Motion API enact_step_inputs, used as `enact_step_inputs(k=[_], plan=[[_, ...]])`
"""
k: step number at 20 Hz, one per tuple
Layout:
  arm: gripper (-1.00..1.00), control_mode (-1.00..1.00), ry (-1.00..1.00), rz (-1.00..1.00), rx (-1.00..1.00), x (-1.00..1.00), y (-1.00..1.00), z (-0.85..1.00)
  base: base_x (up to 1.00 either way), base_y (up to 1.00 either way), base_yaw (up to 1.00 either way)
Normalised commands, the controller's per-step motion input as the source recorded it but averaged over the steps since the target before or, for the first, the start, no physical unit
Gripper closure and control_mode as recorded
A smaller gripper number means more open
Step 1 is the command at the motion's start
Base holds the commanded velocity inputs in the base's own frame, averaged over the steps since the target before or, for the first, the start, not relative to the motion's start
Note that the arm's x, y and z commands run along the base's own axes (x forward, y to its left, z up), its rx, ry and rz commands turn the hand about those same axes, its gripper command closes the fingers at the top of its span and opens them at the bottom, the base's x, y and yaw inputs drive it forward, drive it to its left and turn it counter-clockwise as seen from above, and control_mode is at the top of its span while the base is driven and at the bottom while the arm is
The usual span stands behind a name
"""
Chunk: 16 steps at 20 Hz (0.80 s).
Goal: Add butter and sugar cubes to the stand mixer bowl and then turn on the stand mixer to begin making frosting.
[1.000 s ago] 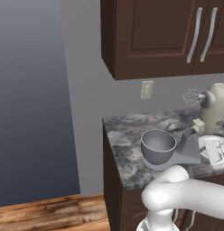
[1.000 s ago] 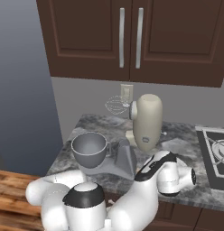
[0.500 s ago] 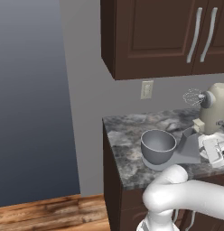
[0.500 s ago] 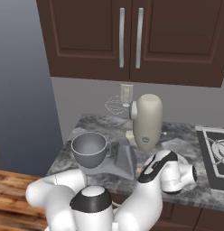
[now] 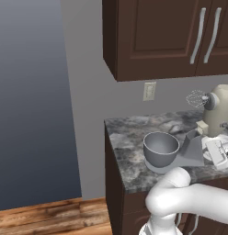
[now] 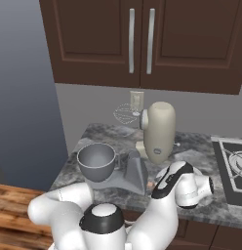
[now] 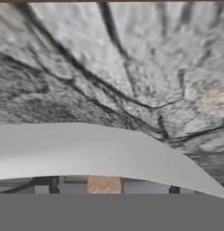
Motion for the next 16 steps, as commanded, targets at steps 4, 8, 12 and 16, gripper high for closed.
enact_step_inputs(k=[4,8,12,16], plan=[[-1.0,-1.0,0.0,0.02,0.0,0.05,0.01,-0.02,0.0,0.0,0.0],[-1.0,-1.0,0.02,0.01,0.01,0.08,0.04,-0.06,0.0,0.0,0.0],[-1.0,-1.0,0.06,0.0,0.01,0.16,0.12,-0.16,0.0,0.0,0.0],[-1.0,-1.0,0.05,0.0,0.04,0.14,0.14,-0.2,0.0,0.0,0.0]])
